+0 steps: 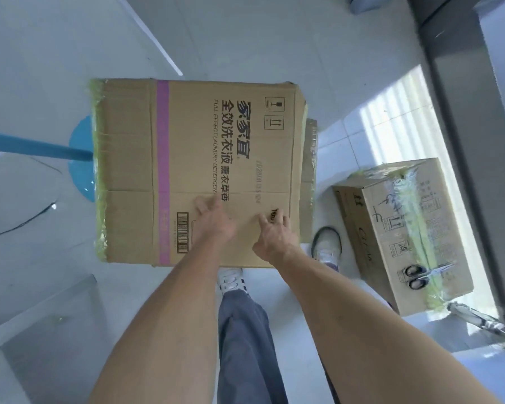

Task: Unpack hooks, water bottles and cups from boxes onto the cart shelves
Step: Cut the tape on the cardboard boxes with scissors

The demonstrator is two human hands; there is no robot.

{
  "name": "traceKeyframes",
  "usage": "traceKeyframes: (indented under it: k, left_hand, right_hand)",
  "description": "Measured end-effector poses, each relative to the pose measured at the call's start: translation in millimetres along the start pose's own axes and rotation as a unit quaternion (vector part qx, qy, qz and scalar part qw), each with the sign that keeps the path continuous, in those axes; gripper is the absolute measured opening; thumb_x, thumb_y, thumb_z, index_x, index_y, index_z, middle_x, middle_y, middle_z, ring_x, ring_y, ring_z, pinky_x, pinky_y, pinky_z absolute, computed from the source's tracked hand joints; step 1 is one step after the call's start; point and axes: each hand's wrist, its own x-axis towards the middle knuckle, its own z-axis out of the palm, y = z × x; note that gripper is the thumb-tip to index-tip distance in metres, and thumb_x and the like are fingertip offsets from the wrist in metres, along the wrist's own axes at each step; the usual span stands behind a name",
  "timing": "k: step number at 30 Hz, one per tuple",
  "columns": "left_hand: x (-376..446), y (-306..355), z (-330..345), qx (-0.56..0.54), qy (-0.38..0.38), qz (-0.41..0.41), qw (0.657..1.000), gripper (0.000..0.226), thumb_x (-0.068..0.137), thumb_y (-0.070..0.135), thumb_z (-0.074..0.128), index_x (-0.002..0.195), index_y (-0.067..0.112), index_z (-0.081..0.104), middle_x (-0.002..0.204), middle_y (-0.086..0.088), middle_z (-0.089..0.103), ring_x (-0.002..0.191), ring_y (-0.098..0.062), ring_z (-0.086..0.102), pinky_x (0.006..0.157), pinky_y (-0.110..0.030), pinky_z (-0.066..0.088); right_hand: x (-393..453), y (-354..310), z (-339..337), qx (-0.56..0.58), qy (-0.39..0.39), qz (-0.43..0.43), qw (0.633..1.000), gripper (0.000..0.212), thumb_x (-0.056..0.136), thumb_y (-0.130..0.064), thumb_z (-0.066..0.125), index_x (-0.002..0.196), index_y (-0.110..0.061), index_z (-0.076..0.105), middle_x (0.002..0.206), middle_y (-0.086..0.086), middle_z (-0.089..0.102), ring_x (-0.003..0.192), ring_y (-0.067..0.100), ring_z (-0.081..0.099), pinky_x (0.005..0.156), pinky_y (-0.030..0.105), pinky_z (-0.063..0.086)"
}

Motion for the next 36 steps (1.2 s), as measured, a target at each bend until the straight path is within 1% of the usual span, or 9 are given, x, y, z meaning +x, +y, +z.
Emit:
traceKeyframes:
  k: [3, 7, 12, 15, 18, 22, 29, 33, 36]
  left_hand:
    - [29, 6, 14, 0.045, 0.035, 0.0, 0.998, 0.086, 0.089, 0.019, 0.051, 0.156, 0.033, -0.001, 0.16, -0.027, -0.011, 0.142, -0.045, 0.027, 0.102, -0.043, 0.043]
    - [70, 20, 14, 0.039, 0.031, 0.005, 0.999, 0.082, 0.089, 0.026, 0.047, 0.155, 0.039, -0.001, 0.162, -0.023, -0.008, 0.143, -0.052, 0.014, 0.114, -0.052, 0.028]
    - [97, 33, 16, 0.03, 0.004, 0.013, 0.999, 0.097, 0.082, 0.024, 0.053, 0.155, 0.037, -0.01, 0.16, -0.024, -0.019, 0.144, -0.055, -0.006, 0.119, -0.057, 0.01]
    - [110, 23, 21, 0.043, -0.016, 0.028, 0.999, 0.103, 0.081, 0.027, 0.059, 0.155, 0.038, -0.012, 0.16, -0.022, -0.02, 0.146, -0.052, -0.005, 0.118, -0.056, 0.015]
    - [120, 15, 24, 0.067, -0.021, 0.052, 0.996, 0.102, 0.08, 0.029, 0.06, 0.155, 0.038, -0.008, 0.159, -0.022, -0.024, 0.146, -0.051, -0.01, 0.12, -0.055, 0.012]
    - [127, 20, 23, 0.091, -0.046, 0.055, 0.993, 0.096, 0.08, 0.034, 0.058, 0.155, 0.04, -0.002, 0.159, -0.022, -0.023, 0.147, -0.048, -0.008, 0.119, -0.056, 0.016]
    - [73, -29, 49, 0.166, -0.074, 0.098, 0.978, 0.103, 0.081, 0.03, 0.062, 0.155, 0.038, -0.009, 0.157, -0.024, -0.027, 0.147, -0.049, -0.005, 0.118, -0.053, 0.022]
    - [58, -55, 58, 0.197, -0.055, 0.127, 0.97, 0.098, 0.078, 0.036, 0.063, 0.153, 0.04, 0.0, 0.16, -0.019, -0.019, 0.146, -0.044, 0.002, 0.115, -0.052, 0.023]
    - [45, -70, 69, 0.191, -0.04, 0.142, 0.971, 0.094, 0.074, 0.037, 0.062, 0.151, 0.04, 0.008, 0.161, -0.017, -0.013, 0.143, -0.043, 0.007, 0.11, -0.053, 0.028]
  right_hand:
    - [25, 8, 23, -0.066, 0.033, -0.032, 0.997, 0.079, 0.083, -0.02, 0.058, 0.148, -0.026, 0.014, 0.158, 0.026, -0.019, 0.149, 0.04, -0.002, 0.115, 0.047, 0.027]
    - [61, 11, 23, -0.154, 0.087, -0.008, 0.984, 0.105, 0.077, -0.041, 0.071, 0.153, -0.031, -0.001, 0.159, 0.027, -0.016, 0.149, 0.041, -0.004, 0.116, 0.05, 0.017]
    - [113, 12, -25, -0.113, 0.084, 0.09, 0.986, 0.089, 0.094, -0.034, 0.056, 0.157, -0.029, -0.007, 0.159, 0.03, -0.01, 0.149, 0.043, 0.001, 0.116, 0.05, 0.02]
    - [115, -5, -17, -0.104, 0.079, 0.085, 0.988, 0.084, 0.093, -0.022, 0.056, 0.157, -0.027, 0.002, 0.16, 0.03, -0.006, 0.149, 0.041, 0.002, 0.115, 0.049, 0.023]
    - [125, -19, -7, -0.07, 0.098, 0.07, 0.99, 0.071, 0.096, -0.017, 0.05, 0.156, -0.024, 0.013, 0.162, 0.022, 0.001, 0.15, 0.035, 0.005, 0.116, 0.048, 0.023]
    - [130, -24, 3, -0.045, 0.07, 0.056, 0.995, 0.067, 0.101, -0.026, 0.042, 0.157, -0.021, 0.006, 0.162, 0.02, -0.009, 0.151, 0.034, -0.004, 0.117, 0.05, 0.023]
    - [84, -15, 53, -0.126, 0.026, 0.057, 0.99, 0.096, 0.093, -0.055, 0.05, 0.156, -0.019, -0.013, 0.159, 0.024, -0.021, 0.15, 0.037, -0.011, 0.115, 0.051, 0.028]
    - [69, -17, 67, -0.139, 0.017, 0.067, 0.988, 0.106, 0.084, -0.043, 0.064, 0.156, -0.018, -0.009, 0.159, 0.024, -0.02, 0.15, 0.038, -0.011, 0.112, 0.05, 0.033]
    - [54, -17, 88, -0.133, 0.03, 0.077, 0.988, 0.115, 0.077, -0.046, 0.071, 0.155, -0.017, -0.008, 0.159, 0.024, -0.019, 0.15, 0.038, -0.01, 0.106, 0.046, 0.04]
